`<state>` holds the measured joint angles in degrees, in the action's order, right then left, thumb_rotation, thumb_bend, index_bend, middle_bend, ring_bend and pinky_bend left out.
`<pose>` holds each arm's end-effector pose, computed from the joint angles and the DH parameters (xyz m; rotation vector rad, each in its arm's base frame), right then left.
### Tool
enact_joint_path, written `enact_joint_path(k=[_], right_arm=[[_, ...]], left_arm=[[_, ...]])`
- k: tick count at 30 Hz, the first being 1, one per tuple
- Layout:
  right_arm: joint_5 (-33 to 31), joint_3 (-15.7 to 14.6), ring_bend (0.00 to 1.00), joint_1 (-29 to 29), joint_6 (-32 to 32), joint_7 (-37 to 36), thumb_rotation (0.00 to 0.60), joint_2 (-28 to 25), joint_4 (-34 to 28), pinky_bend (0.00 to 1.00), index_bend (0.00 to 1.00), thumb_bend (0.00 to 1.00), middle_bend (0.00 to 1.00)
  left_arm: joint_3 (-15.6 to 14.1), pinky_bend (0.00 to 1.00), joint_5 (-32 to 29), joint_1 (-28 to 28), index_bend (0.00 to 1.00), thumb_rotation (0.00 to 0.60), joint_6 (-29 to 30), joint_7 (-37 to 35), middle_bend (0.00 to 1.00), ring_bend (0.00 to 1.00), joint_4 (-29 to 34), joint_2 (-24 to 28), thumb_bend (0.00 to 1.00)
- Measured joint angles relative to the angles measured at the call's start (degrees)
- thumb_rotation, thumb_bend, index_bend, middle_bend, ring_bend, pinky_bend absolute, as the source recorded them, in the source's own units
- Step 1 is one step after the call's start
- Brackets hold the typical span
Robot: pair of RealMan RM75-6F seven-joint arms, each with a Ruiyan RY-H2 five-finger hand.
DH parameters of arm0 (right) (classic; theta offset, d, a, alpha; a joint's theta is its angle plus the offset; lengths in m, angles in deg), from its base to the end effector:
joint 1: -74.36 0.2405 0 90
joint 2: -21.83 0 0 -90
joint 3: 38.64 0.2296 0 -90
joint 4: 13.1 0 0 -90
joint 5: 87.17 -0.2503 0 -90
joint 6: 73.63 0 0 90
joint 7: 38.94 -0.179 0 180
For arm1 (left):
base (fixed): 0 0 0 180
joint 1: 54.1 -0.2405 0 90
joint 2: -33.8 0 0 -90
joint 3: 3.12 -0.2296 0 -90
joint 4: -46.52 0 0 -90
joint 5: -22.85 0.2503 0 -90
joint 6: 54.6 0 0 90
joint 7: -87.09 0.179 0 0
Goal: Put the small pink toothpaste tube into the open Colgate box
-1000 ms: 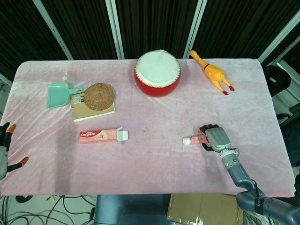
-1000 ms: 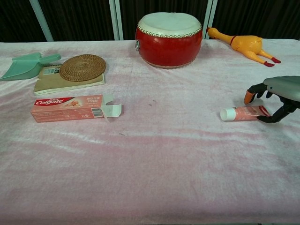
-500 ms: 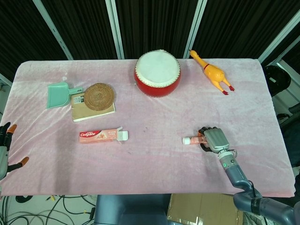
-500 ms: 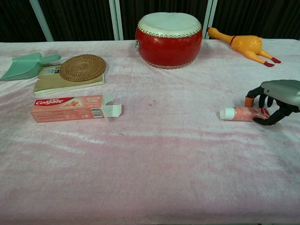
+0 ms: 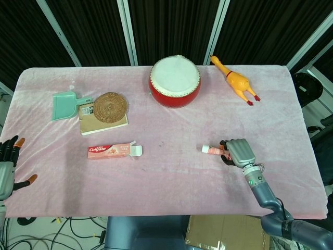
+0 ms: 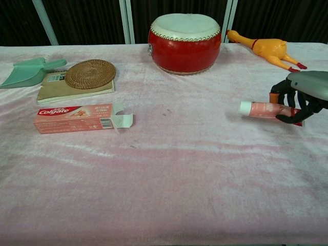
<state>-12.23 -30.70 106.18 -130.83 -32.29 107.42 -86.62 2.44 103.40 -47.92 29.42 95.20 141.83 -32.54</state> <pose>-0.2299 -0.3644 -0.0293 1.7426 -0.9435 0.8461 -0.2919 0.2338 0.1033 -1.3293 -0.8808 -0.8576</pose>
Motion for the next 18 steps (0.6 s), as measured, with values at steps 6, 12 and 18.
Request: enact_joint_path(k=[6, 12, 18], right_arm=[[-0.05, 0.51, 0.52, 0.05, -0.38, 0.55, 0.6, -3.0, -3.33, 0.56, 0.66, 0.4, 0.59], [-0.16, 0.75, 0.52, -0.3, -1.06, 0.18, 0.6, -4.62, -5.28, 0.56, 0.66, 0.4, 0.59], [0.18, 0.68, 0.52, -0.48, -1.53, -0.2, 0.6, -5.67, -6.52, 0.56, 0.66, 0.4, 0.59]], left_arm=[[2.8, 0.16, -5.19, 4.9, 0.17, 0.6, -7.11, 5.59, 0.1, 0.07, 4.73, 1.64, 0.0], [5.97, 0.21, -14.56, 11.28, 0.2, 0.6, -13.48, 16.09, 0.12, 0.09, 5.27, 0.53, 0.02], [7.94, 0.23, -27.74, 17.6, 0.21, 0.6, -18.99, 25.27, 0.14, 0.1, 3.92, -3.33, 0.09]])
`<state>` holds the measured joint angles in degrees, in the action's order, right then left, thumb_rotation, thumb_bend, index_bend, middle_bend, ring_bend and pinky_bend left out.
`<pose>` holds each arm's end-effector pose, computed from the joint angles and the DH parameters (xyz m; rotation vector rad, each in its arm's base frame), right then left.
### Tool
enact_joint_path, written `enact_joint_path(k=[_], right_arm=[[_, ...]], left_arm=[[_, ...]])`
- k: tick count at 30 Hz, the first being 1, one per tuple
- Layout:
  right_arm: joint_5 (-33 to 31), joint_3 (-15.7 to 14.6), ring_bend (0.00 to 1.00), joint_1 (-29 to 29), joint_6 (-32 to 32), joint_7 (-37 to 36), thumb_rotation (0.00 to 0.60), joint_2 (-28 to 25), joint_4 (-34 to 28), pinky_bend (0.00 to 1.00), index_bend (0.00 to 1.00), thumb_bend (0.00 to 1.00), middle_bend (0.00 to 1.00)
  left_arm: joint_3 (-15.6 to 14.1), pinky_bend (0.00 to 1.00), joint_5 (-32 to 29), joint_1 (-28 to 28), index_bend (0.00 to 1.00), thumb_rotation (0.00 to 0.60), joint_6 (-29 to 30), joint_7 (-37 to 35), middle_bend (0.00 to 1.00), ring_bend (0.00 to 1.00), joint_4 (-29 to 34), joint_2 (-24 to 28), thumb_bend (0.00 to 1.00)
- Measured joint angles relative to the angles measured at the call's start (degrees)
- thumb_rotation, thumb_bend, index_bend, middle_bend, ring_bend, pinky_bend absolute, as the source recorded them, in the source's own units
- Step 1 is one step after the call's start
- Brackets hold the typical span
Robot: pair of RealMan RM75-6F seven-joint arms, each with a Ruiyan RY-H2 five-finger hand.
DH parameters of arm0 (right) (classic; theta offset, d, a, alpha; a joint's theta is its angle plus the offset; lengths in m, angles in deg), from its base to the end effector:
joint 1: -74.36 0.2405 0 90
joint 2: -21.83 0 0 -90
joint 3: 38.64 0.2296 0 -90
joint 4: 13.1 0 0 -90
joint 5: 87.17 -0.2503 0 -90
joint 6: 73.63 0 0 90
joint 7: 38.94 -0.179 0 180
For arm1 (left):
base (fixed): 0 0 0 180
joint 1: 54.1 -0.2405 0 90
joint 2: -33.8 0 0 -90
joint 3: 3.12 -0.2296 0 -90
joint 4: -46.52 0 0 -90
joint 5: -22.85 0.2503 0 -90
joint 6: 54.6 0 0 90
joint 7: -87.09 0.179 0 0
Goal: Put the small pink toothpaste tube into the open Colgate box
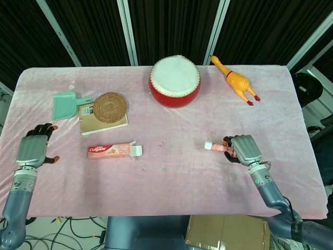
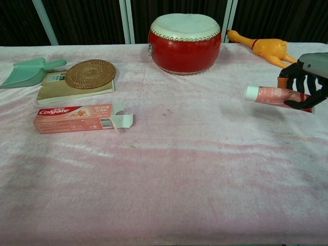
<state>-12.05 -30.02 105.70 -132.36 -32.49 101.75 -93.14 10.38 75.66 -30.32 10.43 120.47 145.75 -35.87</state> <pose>-0.2193 -0.3629 -0.0028 1.7259 -0.9306 0.8905 -0.2475 0.3325 0.0564 -1.4659 -0.9438 -0.5793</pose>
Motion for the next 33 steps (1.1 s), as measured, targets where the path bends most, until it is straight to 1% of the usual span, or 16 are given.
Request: enact_joint_path(k=[4, 9, 15, 19, 24, 28, 33], right_arm=[[-0.05, -0.11, 0.52, -0.11, -0.14, -0.11, 0.6, -0.22, -0.53, 0.56, 0.66, 0.4, 0.59], [0.06, -0.25, 0.52, -0.26, -0.51, -0.09, 0.6, -0.44, -0.99, 0.56, 0.66, 0.4, 0.59], [-0.09, -0.17, 0.52, -0.41, -0.77, -0.59, 0.6, -0.7, -0.97, 0.56, 0.66, 0.4, 0.59], [-0.19, -0.09, 0.52, -0.48, -0.86, -1.05, 0.6, -0.9, -0.8, 0.56, 0.66, 0.4, 0.59], [-0.2, 0.02, 0.52, -0.46, -0.9, -1.41, 0.6, -1.28, -0.83, 0.56, 0.66, 0.4, 0.59], [-0.18, 0.18, 0.52, -0.51, -1.2, -1.63, 0.6, -1.62, -1.12, 0.56, 0.66, 0.4, 0.59], [-0.29, 0.26, 0.52, -0.54, -1.27, -1.64, 0.6, -2.08, -1.5, 0.56, 0.66, 0.41, 0.59]], left_arm=[[-0.08, 0.23, -5.62, 4.06, 0.22, 0.6, -3.28, 4.76, 0.14, 0.1, -1.96, -4.26, 0.13], [-1.07, 0.23, -8.64, 7.74, 0.23, 0.6, -4.98, 7.64, 0.15, 0.1, -4.48, -9.93, 0.17], [-1.3, 0.23, -11.84, 11.25, 0.24, 0.6, -5.04, 9.49, 0.16, 0.1, -6.05, -15.09, 0.21], [-1.33, 0.25, -13.1, 12.9, 0.26, 0.6, -4.74, 10.22, 0.19, 0.12, -6.48, -17.14, 0.25], [-1.4, 0.3, -14.42, 14.24, 0.3, 0.6, -4.64, 10.11, 0.23, 0.16, -7.62, -19.4, 0.32], [-1.77, 0.32, -15.09, 15.03, 0.32, 0.6, -4.35, 9.97, 0.25, 0.18, -8.44, -20.77, 0.34], [-2.48, 0.38, -15.87, 15.56, 0.39, 0.6, -3.7, 9.95, 0.32, 0.24, -9.06, -21.5, 0.42]])
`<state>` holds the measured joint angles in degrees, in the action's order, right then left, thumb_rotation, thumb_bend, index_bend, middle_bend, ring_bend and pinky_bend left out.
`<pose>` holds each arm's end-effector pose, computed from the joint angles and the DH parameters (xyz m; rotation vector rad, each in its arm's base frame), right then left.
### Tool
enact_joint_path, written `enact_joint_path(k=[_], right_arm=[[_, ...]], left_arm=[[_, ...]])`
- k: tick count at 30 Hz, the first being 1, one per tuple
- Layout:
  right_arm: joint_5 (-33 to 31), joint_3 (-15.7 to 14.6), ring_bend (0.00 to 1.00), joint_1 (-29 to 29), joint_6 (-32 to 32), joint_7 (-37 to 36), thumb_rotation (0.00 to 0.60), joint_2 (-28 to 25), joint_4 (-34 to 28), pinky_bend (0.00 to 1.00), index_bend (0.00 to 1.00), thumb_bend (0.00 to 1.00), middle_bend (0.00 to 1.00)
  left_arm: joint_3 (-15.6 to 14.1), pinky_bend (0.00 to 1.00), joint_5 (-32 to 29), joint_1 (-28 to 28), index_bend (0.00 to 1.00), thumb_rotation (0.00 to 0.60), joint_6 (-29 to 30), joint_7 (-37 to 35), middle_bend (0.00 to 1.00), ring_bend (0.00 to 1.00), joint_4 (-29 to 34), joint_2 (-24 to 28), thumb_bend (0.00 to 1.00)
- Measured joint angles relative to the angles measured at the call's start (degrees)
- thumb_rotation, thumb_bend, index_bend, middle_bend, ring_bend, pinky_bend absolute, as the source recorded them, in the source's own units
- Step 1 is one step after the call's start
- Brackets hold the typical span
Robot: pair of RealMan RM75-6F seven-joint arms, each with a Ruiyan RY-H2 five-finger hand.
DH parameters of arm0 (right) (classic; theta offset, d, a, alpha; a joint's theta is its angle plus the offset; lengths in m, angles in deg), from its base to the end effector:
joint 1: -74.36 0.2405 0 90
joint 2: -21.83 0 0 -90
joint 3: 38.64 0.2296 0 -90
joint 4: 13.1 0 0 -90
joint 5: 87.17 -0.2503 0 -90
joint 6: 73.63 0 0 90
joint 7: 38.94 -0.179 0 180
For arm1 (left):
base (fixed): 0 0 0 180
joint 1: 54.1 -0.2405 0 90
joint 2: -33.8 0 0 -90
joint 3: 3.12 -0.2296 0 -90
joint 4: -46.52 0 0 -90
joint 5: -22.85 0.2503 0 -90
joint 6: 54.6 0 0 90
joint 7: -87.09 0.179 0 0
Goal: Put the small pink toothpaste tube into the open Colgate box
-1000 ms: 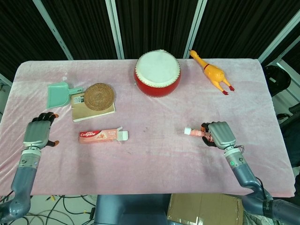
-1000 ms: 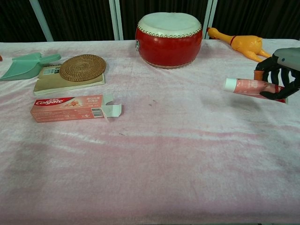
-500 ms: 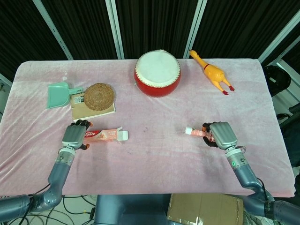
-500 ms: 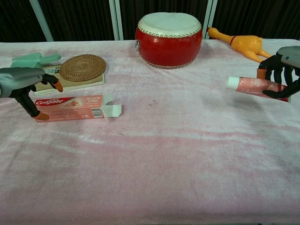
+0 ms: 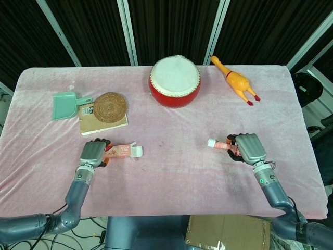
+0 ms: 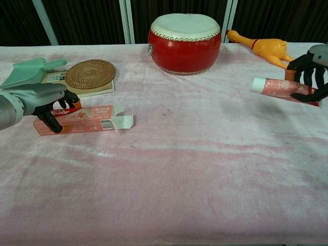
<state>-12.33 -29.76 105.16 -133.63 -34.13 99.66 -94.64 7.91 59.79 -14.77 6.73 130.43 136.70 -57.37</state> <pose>-0.2215 -0.3635 0.0116 1.6895 -0.9409 0.9170 -0.1694 0.3418 -0.0790 -1.6804 -1.0991 -0.5413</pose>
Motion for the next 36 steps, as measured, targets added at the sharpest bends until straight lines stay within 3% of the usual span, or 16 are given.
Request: enact_joint_path(k=[5, 11, 17, 24, 36], right_arm=[[0.18, 0.04, 0.52, 0.01, -0.26, 0.22, 0.6, -0.47, -0.77, 0.56, 0.66, 0.41, 0.59], [1.05, 0.36, 0.52, 0.41, -0.88, 1.63, 0.6, -1.84, -2.22, 0.56, 0.66, 0.41, 0.59], [4.4, 1.03, 0.52, 1.64, -3.03, 6.13, 0.6, -3.74, -3.26, 0.56, 0.67, 0.41, 0.59], [5.71, 3.18, 0.52, 3.1, -5.24, 10.75, 0.6, -5.68, -4.85, 0.56, 0.67, 0.41, 0.59], [10.67, 5.4, 0.52, 7.22, -6.58, 19.48, 0.6, -10.05, -6.99, 0.56, 0.67, 0.41, 0.59]], left_arm=[[-0.16, 0.4, 0.71, 0.18, 0.42, 0.6, 0.27, -0.92, 0.34, 0.26, -0.1, -0.12, 0.46], [-0.13, 0.4, 6.5, 0.07, 0.42, 0.6, 0.07, -5.44, 0.34, 0.26, -0.44, 0.0, 0.46], [0.72, 0.4, 15.88, -0.01, 0.42, 0.6, -1.44, -17.02, 0.34, 0.26, -2.76, -0.61, 0.46], [2.42, 0.4, 26.91, 1.36, 0.42, 0.6, -2.46, -30.09, 0.34, 0.26, -8.74, -4.96, 0.46], [4.94, 0.4, 28.59, 3.65, 0.42, 0.6, -1.64, -34.66, 0.34, 0.26, -11.66, -11.6, 0.46]])
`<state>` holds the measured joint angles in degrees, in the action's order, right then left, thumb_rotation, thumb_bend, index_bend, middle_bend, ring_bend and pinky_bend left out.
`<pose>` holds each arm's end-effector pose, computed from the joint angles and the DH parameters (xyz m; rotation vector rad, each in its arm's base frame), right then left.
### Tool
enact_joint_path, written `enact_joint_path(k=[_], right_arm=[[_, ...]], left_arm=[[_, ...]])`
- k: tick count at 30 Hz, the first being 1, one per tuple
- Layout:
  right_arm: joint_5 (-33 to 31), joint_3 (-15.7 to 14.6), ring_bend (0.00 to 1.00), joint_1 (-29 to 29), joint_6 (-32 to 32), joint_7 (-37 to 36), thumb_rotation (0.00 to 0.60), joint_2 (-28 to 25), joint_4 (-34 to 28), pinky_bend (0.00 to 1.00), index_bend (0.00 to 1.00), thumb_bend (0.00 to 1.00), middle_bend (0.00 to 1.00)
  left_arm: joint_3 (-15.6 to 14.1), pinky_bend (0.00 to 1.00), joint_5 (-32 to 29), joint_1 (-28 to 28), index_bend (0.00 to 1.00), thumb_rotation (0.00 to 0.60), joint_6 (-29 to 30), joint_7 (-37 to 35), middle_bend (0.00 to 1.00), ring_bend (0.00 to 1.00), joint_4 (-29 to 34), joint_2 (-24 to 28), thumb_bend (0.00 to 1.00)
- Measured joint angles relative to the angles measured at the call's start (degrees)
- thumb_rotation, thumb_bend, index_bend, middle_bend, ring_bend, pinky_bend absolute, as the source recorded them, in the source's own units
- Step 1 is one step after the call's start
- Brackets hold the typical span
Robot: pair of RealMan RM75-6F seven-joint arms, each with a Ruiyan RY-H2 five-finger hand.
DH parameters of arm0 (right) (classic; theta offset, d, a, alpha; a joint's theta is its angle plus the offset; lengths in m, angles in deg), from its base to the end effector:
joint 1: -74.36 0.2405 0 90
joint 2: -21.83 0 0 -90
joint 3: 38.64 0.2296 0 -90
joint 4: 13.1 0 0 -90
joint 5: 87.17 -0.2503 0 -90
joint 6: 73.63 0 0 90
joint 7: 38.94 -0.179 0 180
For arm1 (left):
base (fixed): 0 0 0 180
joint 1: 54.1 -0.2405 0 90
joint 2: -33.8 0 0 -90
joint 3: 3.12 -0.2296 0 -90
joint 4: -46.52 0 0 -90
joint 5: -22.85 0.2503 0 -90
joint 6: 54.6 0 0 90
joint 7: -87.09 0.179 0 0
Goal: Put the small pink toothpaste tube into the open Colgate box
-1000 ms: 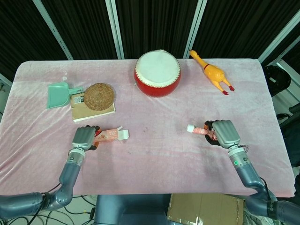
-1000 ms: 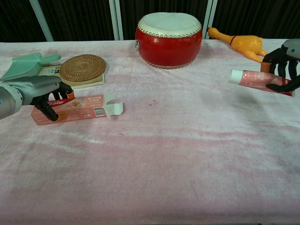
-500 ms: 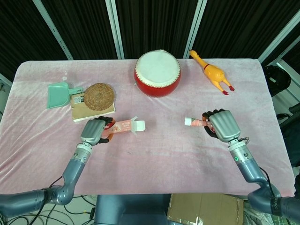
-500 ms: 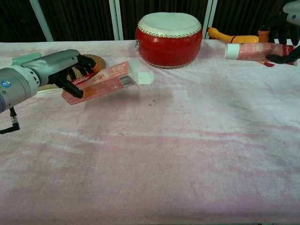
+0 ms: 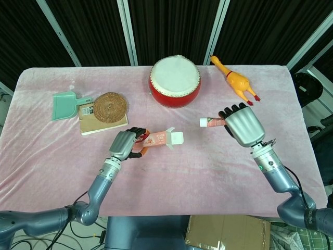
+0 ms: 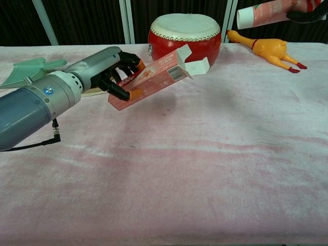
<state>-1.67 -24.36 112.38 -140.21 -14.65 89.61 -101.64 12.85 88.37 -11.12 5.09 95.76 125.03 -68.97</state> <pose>-0.1169 -0.3934 0.0847 1.7682 -0.2005 0.9463 -0.0609 0.3624 -0.1024 -1.6883 -1.2081 -1.2524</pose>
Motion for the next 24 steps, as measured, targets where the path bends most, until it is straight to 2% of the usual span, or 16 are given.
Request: enact_joint_path(k=[12, 24], right_arm=[[3.5, -0.39, 0.52, 2.34, 0.59, 4.64, 0.6, -1.71, -2.22, 0.56, 0.67, 0.41, 0.59], [4.81, -1.19, 0.52, 3.3, 1.06, 6.17, 0.6, -2.23, -2.84, 0.56, 0.67, 0.41, 0.59]], left_arm=[[3.55, 0.4, -1.63, 1.39, 0.41, 0.6, 2.03, -1.58, 0.34, 0.26, 0.58, -3.71, 0.46], [4.24, 0.4, -2.19, 1.81, 0.41, 0.6, 2.01, -2.56, 0.33, 0.26, 0.7, -4.6, 0.46]])
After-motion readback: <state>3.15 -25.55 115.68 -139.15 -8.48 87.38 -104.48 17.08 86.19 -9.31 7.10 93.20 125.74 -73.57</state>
